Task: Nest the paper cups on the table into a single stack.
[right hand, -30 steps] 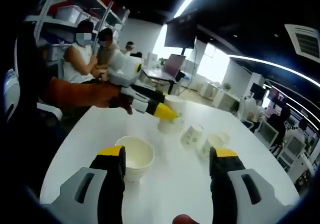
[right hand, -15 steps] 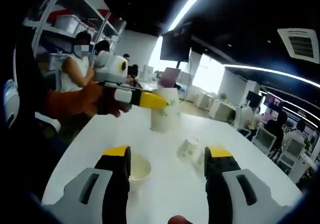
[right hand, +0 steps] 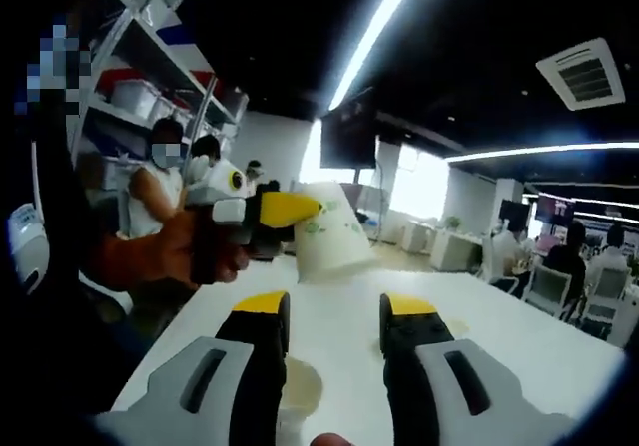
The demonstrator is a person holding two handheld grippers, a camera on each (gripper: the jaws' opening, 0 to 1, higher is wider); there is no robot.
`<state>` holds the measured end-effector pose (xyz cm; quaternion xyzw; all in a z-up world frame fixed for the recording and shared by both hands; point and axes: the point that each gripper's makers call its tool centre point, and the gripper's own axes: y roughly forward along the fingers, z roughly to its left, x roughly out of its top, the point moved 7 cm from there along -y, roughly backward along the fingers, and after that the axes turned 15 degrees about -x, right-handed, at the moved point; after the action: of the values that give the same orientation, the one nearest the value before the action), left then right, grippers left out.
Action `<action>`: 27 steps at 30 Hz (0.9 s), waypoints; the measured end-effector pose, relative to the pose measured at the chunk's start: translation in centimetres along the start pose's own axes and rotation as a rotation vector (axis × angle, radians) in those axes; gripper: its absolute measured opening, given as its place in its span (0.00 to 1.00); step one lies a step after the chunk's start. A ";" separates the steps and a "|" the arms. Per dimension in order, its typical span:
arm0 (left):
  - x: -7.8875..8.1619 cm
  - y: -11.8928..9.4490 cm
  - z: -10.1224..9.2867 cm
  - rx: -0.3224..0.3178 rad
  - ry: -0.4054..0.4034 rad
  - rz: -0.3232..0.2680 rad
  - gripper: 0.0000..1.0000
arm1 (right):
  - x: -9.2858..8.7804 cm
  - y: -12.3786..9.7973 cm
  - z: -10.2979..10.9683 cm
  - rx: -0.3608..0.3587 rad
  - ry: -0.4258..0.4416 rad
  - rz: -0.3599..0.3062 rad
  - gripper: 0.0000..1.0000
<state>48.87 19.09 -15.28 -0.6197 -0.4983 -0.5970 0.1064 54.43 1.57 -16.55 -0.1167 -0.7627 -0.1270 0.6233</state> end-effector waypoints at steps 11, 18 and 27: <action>-0.3 0.0 -0.6 -0.045 -0.195 -0.116 0.41 | 1.3 -0.1 1.2 0.052 0.072 -0.094 0.25; -0.1 0.1 -1.2 -0.078 -0.274 -0.196 0.41 | 1.9 0.0 2.1 0.091 0.110 -0.140 0.23; -0.6 0.3 -1.5 -0.094 -0.350 -0.235 0.41 | 2.7 0.0 2.7 0.112 0.105 -0.189 0.16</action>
<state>48.27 17.57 -15.23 -0.6556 -0.5496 -0.5114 -0.0811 51.38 2.55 -14.46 -0.0026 -0.7424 -0.1481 0.6534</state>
